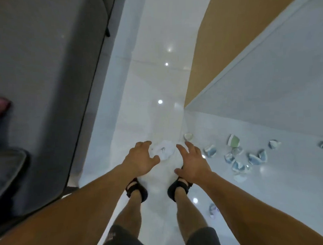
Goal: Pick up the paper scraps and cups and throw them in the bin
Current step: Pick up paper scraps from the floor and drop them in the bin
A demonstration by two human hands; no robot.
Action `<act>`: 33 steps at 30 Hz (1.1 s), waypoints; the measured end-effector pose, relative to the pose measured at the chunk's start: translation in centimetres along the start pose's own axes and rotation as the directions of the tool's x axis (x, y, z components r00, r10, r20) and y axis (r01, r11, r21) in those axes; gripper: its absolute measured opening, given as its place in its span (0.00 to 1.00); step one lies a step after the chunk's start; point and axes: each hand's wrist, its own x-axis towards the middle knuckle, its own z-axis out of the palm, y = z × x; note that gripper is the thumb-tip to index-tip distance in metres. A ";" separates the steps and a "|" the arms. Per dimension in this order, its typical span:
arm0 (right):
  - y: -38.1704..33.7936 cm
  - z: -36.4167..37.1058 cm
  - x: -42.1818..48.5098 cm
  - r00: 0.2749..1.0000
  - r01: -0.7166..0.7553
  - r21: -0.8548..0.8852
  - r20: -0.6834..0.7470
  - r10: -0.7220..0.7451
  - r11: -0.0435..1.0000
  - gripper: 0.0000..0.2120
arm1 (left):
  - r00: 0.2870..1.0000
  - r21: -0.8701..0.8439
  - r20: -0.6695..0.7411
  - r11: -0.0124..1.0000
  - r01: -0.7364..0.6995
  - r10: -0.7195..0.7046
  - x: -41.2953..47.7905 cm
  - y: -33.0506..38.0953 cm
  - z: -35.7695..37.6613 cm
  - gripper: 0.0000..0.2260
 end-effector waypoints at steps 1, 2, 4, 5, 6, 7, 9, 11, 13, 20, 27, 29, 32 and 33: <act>0.4 1.6 3.0 1.000 0.024 -0.006 0.000 -0.024 1.000 0.43 | 1.000 -0.010 0.004 1.000 0.016 -0.016 2.9 -1.0 1.2 0.33; 0.8 3.4 6.2 0.999 0.047 -0.004 -0.005 -0.047 0.999 0.44 | 1.000 -0.020 0.004 0.999 0.028 -0.028 6.0 -2.2 2.4 0.33; 1.5 7.9 12.6 0.998 0.068 0.002 -0.005 -0.068 0.998 0.47 | 0.999 -0.032 0.001 0.999 0.036 -0.036 12.1 -4.7 4.9 0.33; 1.8 10.5 15.5 0.997 0.072 0.002 0.005 -0.072 0.997 0.49 | 0.999 -0.042 -0.003 0.998 0.038 -0.038 14.9 -6.1 6.3 0.33; 2.1 13.0 18.2 0.998 0.068 0.006 0.017 -0.069 0.998 0.51 | 0.999 -0.052 -0.009 0.998 0.040 -0.041 17.3 -7.6 7.7 0.32; 2.5 15.6 20.6 0.998 0.059 0.014 0.034 -0.059 0.998 0.52 | 0.999 -0.060 -0.015 0.997 0.043 -0.044 19.6 -9.1 9.1 0.32; 3.3 20.5 24.7 0.997 0.037 0.018 0.066 -0.038 0.999 0.53 | 0.998 -0.068 -0.021 0.996 0.053 -0.054 22.9 -12.5 11.7 0.32; 3.7 24.6 27.7 0.998 0.006 0.024 0.059 -0.008 1.000 0.53 | 0.997 -0.052 -0.012 0.996 0.070 -0.071 25.1 -15.7 14.1 0.31; 4.0 27.5 29.9 1.000 -0.014 0.027 0.012 0.014 1.000 0.48 | 0.996 -0.027 0.002 0.996 0.089 -0.089 26.7 -18.2 15.8 0.30; 6.6 28.8 31.8 0.991 0.058 0.217 -0.133 -0.029 0.975 0.17 | 0.999 -0.011 0.019 1.000 0.029 -0.029 28.3 -19.1 18.8 0.33; 4.7 19.2 27.6 0.991 0.032 0.656 -0.118 0.060 0.754 0.11 | 0.959 -0.244 -0.088 0.928 -0.283 0.270 26.5 -11.2 18.2 0.50; 4.3 16.8 26.3 0.997 -0.029 0.781 -0.023 0.075 0.624 0.12 | 0.938 -0.290 -0.140 0.893 -0.344 0.316 26.5 -9.5 18.1 0.51; 4.9 14.5 25.3 0.989 -0.145 0.928 0.131 0.064 0.343 0.07 | 0.944 -0.364 -0.118 0.871 -0.330 0.309 27.1 -8.2 18.1 0.44; 5.4 14.2 25.1 0.982 -0.188 0.955 0.184 0.041 0.229 0.06 | 0.944 -0.410 -0.113 0.852 -0.327 0.309 27.4 -7.9 18.2 0.36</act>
